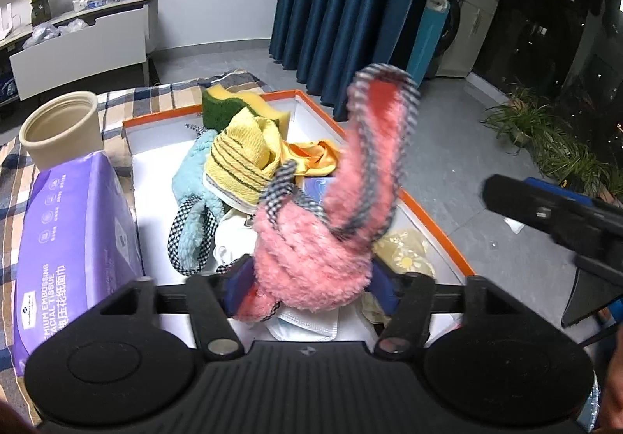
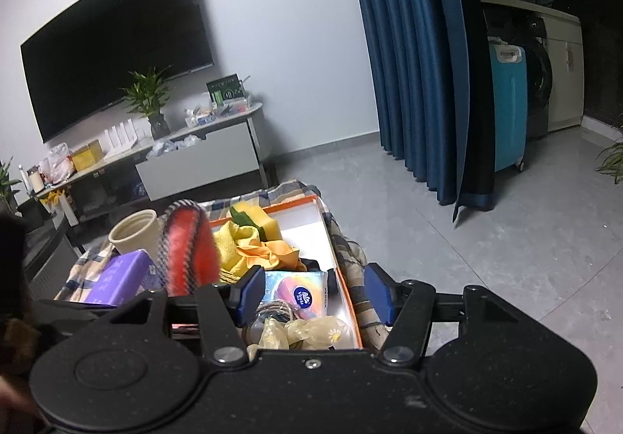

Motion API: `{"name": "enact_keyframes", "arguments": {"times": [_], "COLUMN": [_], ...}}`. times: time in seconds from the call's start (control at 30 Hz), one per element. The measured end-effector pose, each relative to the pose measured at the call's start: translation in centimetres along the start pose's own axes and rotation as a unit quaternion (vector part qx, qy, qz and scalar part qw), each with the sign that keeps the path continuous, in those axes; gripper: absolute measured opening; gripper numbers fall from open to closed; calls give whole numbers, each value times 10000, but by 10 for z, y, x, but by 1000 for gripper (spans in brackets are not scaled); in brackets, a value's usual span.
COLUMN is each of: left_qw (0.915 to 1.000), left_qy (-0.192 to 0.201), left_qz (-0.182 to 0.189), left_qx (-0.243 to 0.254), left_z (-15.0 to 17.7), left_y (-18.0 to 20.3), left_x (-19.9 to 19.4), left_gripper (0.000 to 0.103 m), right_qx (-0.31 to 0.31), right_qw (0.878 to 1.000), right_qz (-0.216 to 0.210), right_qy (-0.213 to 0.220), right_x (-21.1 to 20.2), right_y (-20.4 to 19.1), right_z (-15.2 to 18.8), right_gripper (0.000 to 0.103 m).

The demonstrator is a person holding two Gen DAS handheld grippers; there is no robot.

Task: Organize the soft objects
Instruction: 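Open the left tool releasing the slipper while the right tool releases the bag into the box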

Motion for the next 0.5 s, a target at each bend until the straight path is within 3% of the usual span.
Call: {"name": "enact_keyframes", "arguments": {"times": [0.1,0.27,0.5], "left_qw": [10000,9994,9974], "left_qy": [2,123,385], "left_qz": [-78,-309,-560], "left_qx": [-45,-80,-246], "left_z": [1,2,-3], "left_y": [-1,-6,-16], "left_x": [0,-12,-35], "left_gripper": [86,94,95], "right_qx": [-66,-42,-128], "right_qw": [10000,9999,9995], "right_qz": [18,-49,-268], "right_qy": [33,108,144], "right_x": [-8,-17,-30], "right_y": [-1,-6,-20], "right_z": [1,1,6], "right_gripper": [69,69,69]}}
Point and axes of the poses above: each gripper's, at about its wrist camera, not at the fingertips, and x roughly the way its jaws point, y to its right, z to its underside, the point moved 2 cm from there along x, roughly the way its jaws point, and after that the axes turned 13 degrees about y, right-handed, at the moved point
